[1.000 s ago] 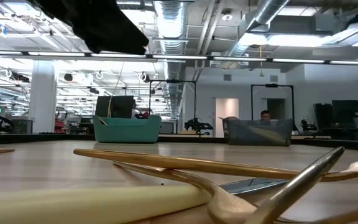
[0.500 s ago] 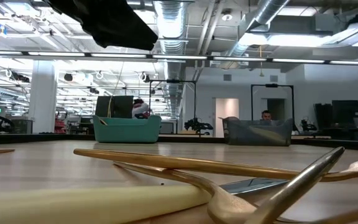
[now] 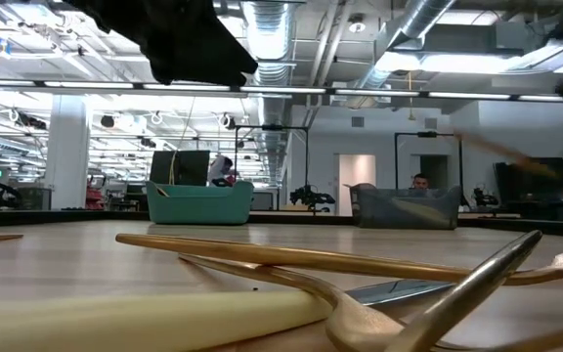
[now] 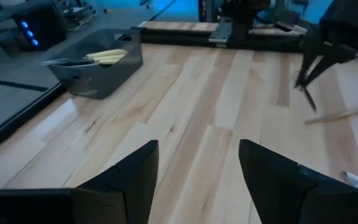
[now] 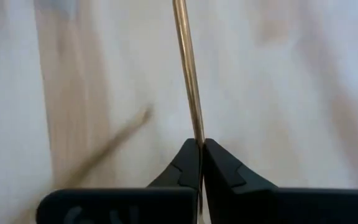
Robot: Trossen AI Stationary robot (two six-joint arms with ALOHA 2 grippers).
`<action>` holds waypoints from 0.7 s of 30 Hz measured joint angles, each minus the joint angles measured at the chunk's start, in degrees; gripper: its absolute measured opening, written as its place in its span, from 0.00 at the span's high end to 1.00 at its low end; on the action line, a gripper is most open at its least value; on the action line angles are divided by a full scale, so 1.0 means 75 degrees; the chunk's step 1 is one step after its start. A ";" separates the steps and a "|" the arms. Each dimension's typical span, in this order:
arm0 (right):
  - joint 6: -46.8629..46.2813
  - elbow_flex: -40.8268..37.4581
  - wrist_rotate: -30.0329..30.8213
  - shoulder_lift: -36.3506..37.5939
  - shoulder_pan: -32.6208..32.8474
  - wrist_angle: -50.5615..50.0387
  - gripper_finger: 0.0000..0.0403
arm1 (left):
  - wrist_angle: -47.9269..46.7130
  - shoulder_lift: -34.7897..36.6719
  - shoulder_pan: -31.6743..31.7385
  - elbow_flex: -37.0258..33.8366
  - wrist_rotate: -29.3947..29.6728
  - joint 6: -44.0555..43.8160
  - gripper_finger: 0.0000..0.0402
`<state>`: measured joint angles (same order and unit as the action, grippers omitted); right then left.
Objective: Sort silverware by color (type)
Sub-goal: Put the gold fork into the orange bin
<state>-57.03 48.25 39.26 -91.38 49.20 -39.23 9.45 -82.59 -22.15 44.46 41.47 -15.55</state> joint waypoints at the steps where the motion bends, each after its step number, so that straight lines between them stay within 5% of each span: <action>1: -0.0070 0.0000 0.0735 0.0031 -0.0044 0.0020 0.93 | 0.0209 0.0000 0.0053 -0.0088 -0.0010 0.0008 0.48; 5: -0.1081 -0.0038 0.4117 0.0038 -0.0388 0.0411 0.92 | 0.1243 -0.0006 0.0157 -0.0456 -0.0009 0.0263 0.48; 8: -0.1786 -0.0140 0.5596 0.0035 -0.0667 0.0818 0.93 | 0.2375 -0.0006 0.0154 -0.0801 -0.0101 0.0610 0.48; 15: -0.0427 -0.0149 0.5863 0.0032 -0.1338 0.2183 0.92 | 0.4600 -0.0333 0.0446 -0.1101 -0.1002 0.1730 0.48; 21: 0.2245 -0.0130 0.5551 -0.0013 -0.1681 0.4897 0.92 | 0.7357 -0.2136 0.0968 -0.0541 -0.2272 0.2569 0.48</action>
<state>-40.20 47.27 80.90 -91.47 36.60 -2.51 64.63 -98.60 -14.89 40.41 24.43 3.71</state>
